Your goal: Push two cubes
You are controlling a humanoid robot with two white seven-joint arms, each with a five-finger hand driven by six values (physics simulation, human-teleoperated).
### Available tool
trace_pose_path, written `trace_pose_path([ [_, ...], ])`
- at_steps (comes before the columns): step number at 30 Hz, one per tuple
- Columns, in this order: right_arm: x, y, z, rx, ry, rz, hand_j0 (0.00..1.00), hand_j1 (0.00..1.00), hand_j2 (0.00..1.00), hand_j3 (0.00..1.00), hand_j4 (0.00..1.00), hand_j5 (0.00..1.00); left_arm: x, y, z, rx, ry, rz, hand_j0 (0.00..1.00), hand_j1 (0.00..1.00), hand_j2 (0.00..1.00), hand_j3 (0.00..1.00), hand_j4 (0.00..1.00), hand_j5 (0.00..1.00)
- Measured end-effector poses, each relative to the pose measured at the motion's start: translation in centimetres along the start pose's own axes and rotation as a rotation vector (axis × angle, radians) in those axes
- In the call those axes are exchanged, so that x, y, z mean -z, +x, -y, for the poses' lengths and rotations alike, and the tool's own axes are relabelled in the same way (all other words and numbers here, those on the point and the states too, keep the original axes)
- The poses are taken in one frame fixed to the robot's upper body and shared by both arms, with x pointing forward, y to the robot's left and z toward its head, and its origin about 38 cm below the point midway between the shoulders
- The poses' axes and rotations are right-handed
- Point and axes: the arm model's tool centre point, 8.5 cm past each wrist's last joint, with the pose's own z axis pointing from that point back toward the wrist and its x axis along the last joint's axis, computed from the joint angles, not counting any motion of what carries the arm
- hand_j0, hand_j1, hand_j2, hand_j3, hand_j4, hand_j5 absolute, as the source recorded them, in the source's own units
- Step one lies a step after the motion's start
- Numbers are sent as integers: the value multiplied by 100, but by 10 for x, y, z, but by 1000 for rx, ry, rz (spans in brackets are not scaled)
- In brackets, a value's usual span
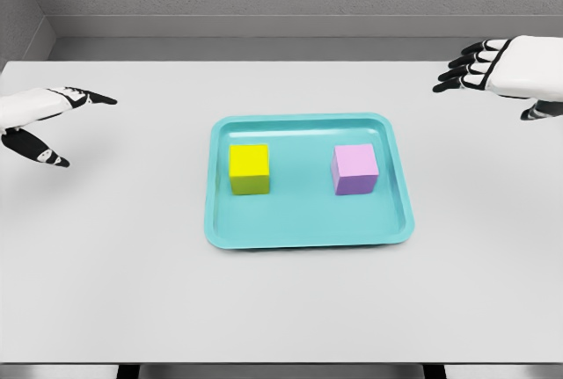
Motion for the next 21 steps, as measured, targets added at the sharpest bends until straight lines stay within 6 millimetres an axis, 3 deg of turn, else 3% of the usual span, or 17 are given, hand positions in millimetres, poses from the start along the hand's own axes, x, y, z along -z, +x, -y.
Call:
trace_pose_path([
  [4,0,0,0,1,-1,2,100,100,100,100,100,100,-1,-1,-1,3,-12,-5,100,100,100,100,100,100],
  [5,1,1,-1,2,0,4,100,100,100,100,100,100,-1,0,-6,11,-6,-4,81,81,81,81,81,81],
  [6,3,2,-2,4,1,9,100,100,100,100,100,100,-2,1,-16,25,4,-3,47,47,47,47,47,47],
  [7,5,2,-3,3,4,11,95,95,95,95,95,95,-2,4,-32,52,17,-3,36,36,36,36,36,36],
  [8,6,3,-4,0,8,11,81,81,81,81,81,81,-3,4,-34,63,2,-7,24,24,24,24,24,24],
  [10,10,5,-7,2,16,19,45,45,45,45,45,45,-5,-1,-29,76,-38,-32,14,14,14,14,14,14],
  [11,13,6,-9,4,19,25,15,15,15,15,15,15,-5,-5,-28,83,-58,-50,4,4,4,4,4,4],
  [12,16,7,-10,5,21,31,4,4,4,4,4,4,-4,-8,-28,93,-80,-63,4,4,4,4,4,4],
  [13,20,9,-12,8,21,40,0,0,0,0,0,0,-2,-5,-47,139,-74,-73,10,10,10,10,10,10],
  [14,25,11,-13,11,20,52,0,0,0,0,0,0,2,-2,-56,181,-84,-79,9,9,9,9,9,9],
  [16,34,16,-15,17,19,77,0,0,0,0,0,0,10,-1,-47,207,-126,-81,3,3,3,3,3,3],
  [21,51,25,-24,35,31,120,0,0,0,0,0,0,31,14,-51,254,-136,-43,8,8,8,8,8,8],
])
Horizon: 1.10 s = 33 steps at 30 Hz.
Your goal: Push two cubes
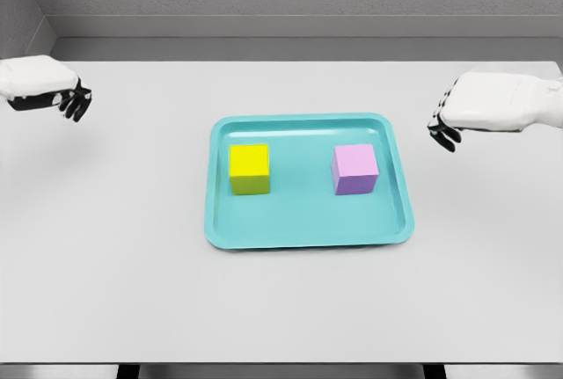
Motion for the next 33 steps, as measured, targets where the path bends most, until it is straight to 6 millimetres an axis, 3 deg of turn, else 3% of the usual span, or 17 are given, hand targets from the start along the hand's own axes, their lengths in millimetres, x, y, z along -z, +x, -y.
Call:
trace_pose_path([
  [5,15,5,-10,7,25,28,0,0,0,0,0,0,24,20,-4,20,8,63,6,6,6,6,6,6],
  [8,24,9,-12,5,30,46,0,0,0,0,0,0,36,46,-12,100,5,119,6,6,6,6,6,6],
  [18,49,16,-22,12,53,86,0,0,0,0,0,0,54,98,-10,347,-72,185,4,4,4,4,4,4],
  [33,65,13,-34,22,87,84,0,0,0,0,0,0,63,134,10,436,-134,271,4,4,4,4,4,4],
])
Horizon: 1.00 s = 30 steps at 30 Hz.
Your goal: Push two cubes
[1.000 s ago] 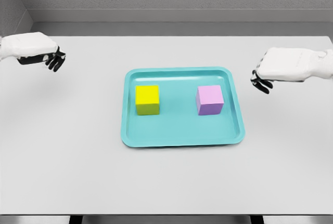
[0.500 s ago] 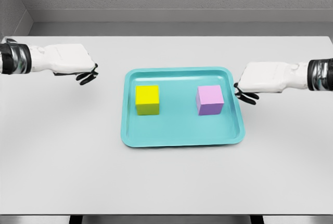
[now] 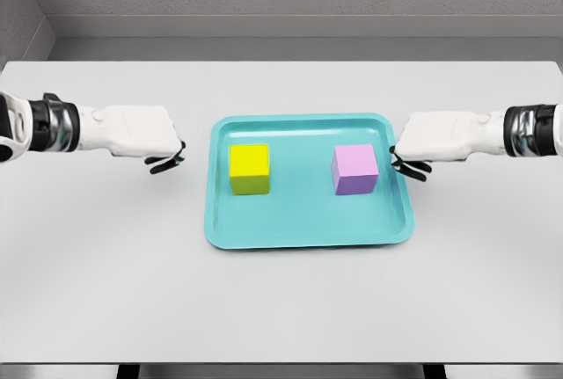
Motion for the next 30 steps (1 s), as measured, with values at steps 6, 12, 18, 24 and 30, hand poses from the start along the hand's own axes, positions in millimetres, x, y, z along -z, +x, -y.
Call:
trace_pose_path([
  [6,4,2,-4,3,10,10,0,0,0,0,0,0,15,19,3,22,-25,63,4,4,4,4,4,4],
  [12,5,2,-8,10,23,11,0,0,0,0,0,0,27,25,2,32,-31,90,4,4,4,4,4,4],
  [18,8,-2,-12,27,27,4,0,0,0,0,0,0,45,13,-1,20,-35,68,4,4,4,4,4,4],
  [24,17,1,-13,31,29,24,0,0,0,0,0,0,56,17,-2,28,-39,84,4,4,4,4,4,4],
  [30,22,-4,-14,45,35,18,0,0,0,0,0,0,62,21,-10,48,-30,98,4,4,4,4,4,4],
])
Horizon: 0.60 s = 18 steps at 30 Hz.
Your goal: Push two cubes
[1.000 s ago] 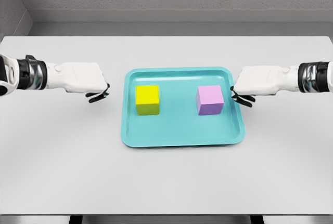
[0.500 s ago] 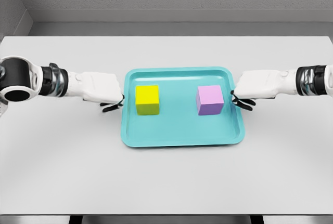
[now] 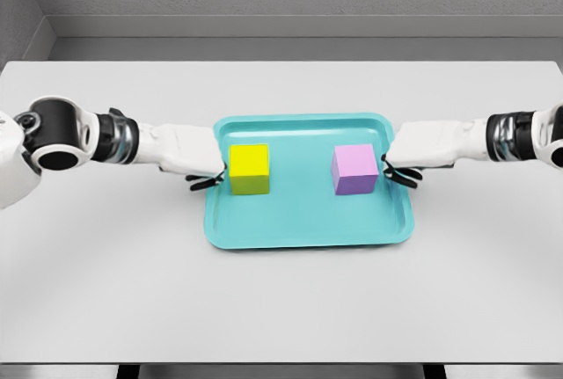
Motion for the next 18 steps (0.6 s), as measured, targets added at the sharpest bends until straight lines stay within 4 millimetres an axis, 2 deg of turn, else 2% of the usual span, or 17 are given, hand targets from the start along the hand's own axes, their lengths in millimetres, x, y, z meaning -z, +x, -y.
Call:
trace_pose_path([
  [11,1,-11,-5,30,7,-25,0,0,0,0,0,0,0,-4,-8,15,7,-8,4,4,4,4,4,4],
  [14,2,-14,-6,38,8,-29,0,0,0,0,0,0,-2,-16,-1,-15,-8,-39,4,4,4,4,4,4],
  [18,5,-14,-8,45,15,-26,0,0,0,0,0,0,6,-24,6,-33,-29,-58,4,4,4,4,4,4],
])
